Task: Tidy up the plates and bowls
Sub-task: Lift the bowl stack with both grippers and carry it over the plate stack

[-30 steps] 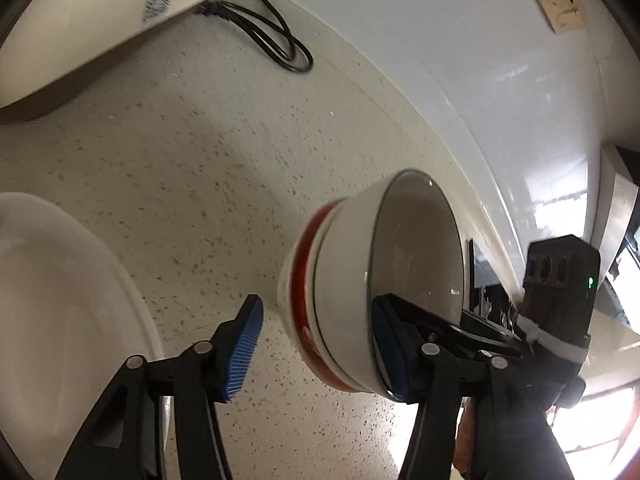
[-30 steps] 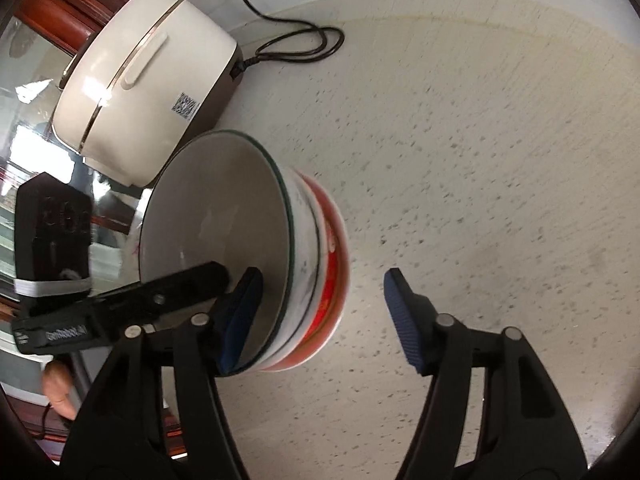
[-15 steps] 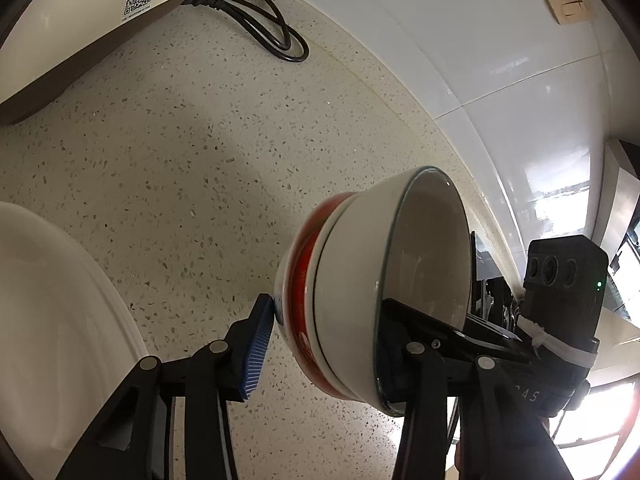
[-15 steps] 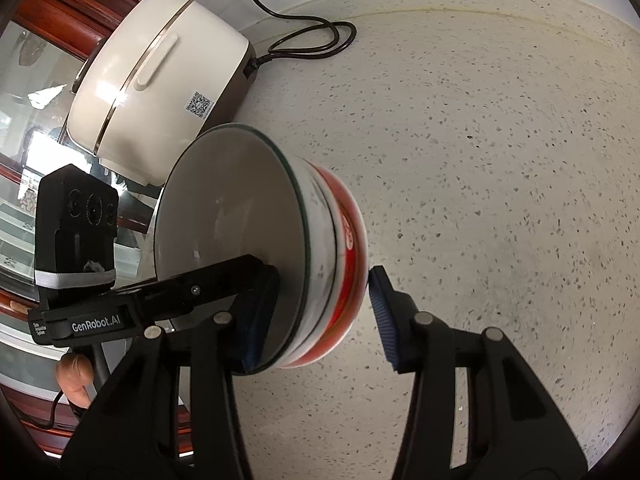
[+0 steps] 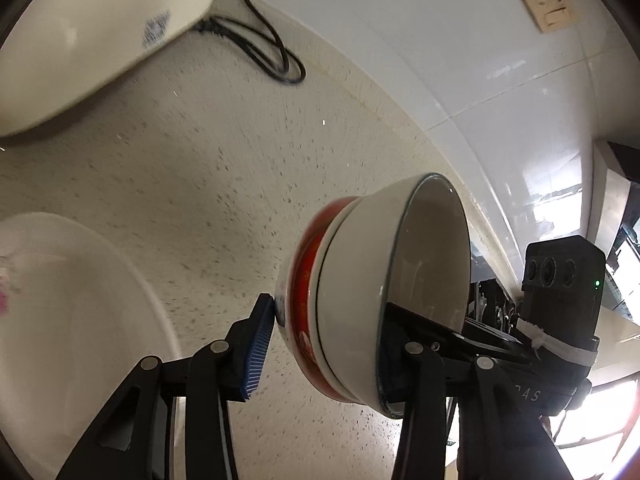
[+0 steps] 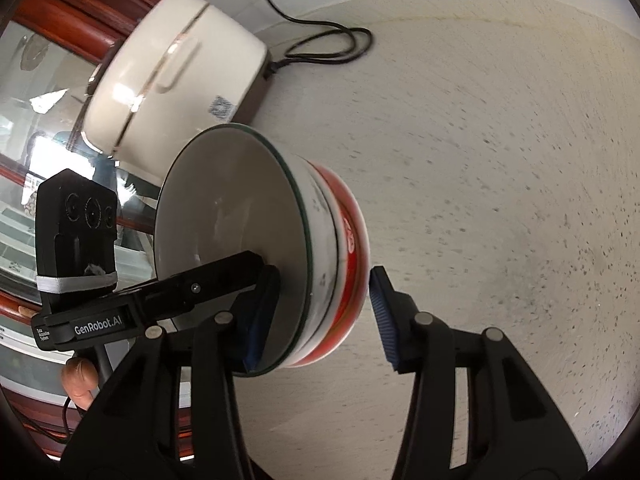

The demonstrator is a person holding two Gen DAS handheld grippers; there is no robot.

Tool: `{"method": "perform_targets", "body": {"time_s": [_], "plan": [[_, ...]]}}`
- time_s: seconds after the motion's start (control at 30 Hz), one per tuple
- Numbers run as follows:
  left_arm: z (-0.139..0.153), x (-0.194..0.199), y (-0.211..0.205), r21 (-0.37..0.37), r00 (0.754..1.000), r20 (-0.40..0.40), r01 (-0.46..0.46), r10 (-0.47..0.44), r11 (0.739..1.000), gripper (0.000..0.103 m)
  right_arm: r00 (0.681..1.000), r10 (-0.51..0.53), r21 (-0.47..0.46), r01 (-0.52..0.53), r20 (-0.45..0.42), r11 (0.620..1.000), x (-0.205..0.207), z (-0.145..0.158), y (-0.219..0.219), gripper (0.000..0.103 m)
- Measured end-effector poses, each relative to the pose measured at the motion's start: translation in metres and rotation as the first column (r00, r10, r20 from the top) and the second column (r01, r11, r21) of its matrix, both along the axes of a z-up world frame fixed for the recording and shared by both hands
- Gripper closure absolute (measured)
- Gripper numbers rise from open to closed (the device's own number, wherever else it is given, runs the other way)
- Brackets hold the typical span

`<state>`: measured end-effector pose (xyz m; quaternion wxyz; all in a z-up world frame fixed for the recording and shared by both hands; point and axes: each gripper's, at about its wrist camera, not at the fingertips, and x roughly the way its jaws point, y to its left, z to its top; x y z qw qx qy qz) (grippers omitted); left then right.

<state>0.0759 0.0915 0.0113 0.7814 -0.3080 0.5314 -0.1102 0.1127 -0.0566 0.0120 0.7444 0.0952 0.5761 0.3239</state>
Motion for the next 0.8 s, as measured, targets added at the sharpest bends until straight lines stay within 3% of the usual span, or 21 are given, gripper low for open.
{"method": "perform_targets", "body": {"time_s": [0.23, 0.4, 0.8], "plan": [[0.034, -0.029, 0.041, 0.052, 0.997, 0.042, -0.064, 0.062, 0.997, 0.059, 0.997, 0.079, 0.016, -0.080, 0.018, 0.997, -0.013, 0.027, 0.050, 0.052], [0.042, -0.054, 0.083, 0.065, 0.991, 0.044, -0.130, 0.128, 0.989, 0.059, 0.988, 0.151, 0.023, -0.151, 0.014, 0.988, -0.024, 0.031, 0.095, 0.052], [0.010, -0.082, 0.132, 0.036, 0.975, -0.029, -0.221, 0.222, 0.975, 0.059, 0.973, 0.222, -0.006, -0.223, -0.059, 0.975, -0.035, -0.008, 0.164, 0.052]]}}
